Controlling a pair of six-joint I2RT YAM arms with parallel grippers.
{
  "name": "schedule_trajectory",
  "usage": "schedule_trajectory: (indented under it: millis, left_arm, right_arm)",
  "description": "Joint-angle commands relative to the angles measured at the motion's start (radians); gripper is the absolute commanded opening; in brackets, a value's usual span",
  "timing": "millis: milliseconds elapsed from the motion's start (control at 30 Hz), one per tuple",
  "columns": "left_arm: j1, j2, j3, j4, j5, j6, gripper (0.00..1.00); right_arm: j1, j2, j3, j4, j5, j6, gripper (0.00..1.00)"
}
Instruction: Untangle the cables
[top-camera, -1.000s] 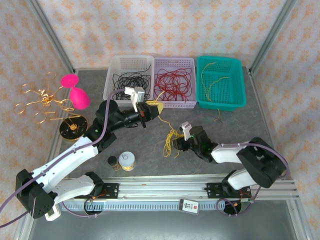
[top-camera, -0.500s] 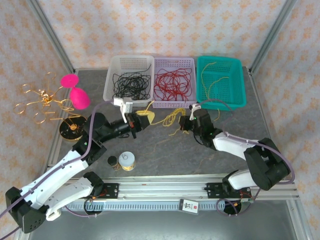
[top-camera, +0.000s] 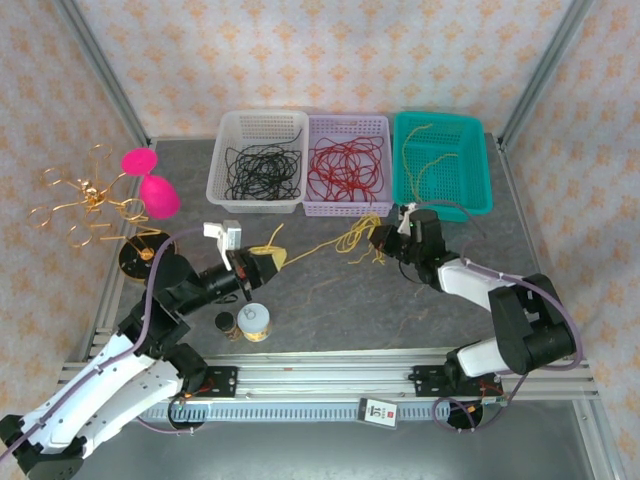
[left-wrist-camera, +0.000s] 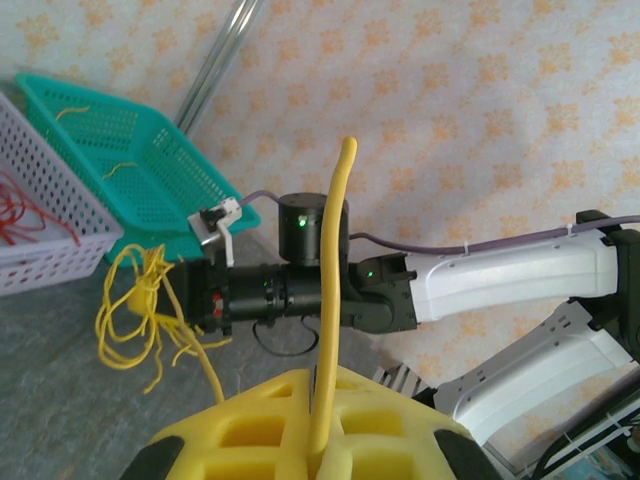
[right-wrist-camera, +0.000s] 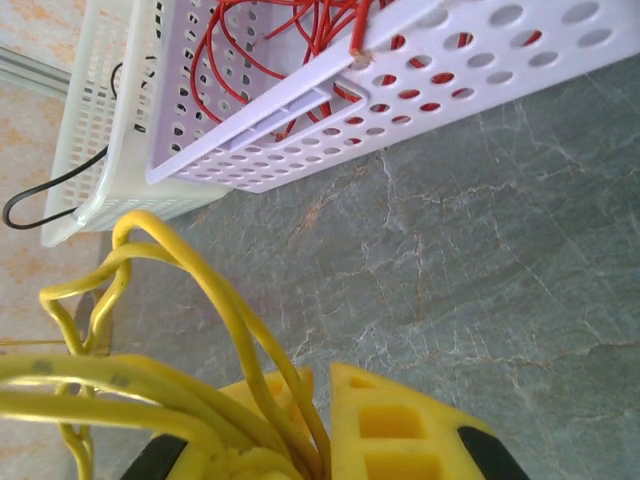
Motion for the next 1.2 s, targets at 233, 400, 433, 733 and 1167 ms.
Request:
schedule_trajectory:
  millis: [233,400,433,733,1167]
  left_arm:
    - [-0.007,-0.036,0.297,-0.243,-0.227,0.096,0.0]
    - [-0.006,0.104,0.282,-0.167,-0.301,0.119,0.0]
    - [-0.007,0.126,0.282,-0.136,-0.315,0.127,0.0]
    - [-0.007,0.319,0.367,-0.004,-0.255,0.173,0.0]
    - [-0.007,0.35,0.329,-0.021,-0.098,0.136,0.0]
  right_arm:
    - [-0.093,-0.053,-0.09,0.052,0.118,0.003,0.0]
    - [0.078,-0.216,-0.096,-0.109,0.224,-0.236,0.0]
    - [0.113,-0.252,-0.106,-0.141,0.273,-0.264,0.01]
    - [0.319,-0.468,-0.281,-0.097,0.401,-0.286,0.54]
    - [0.339,-0.354,-0.137,-0.105,0.188,-0.43,0.47]
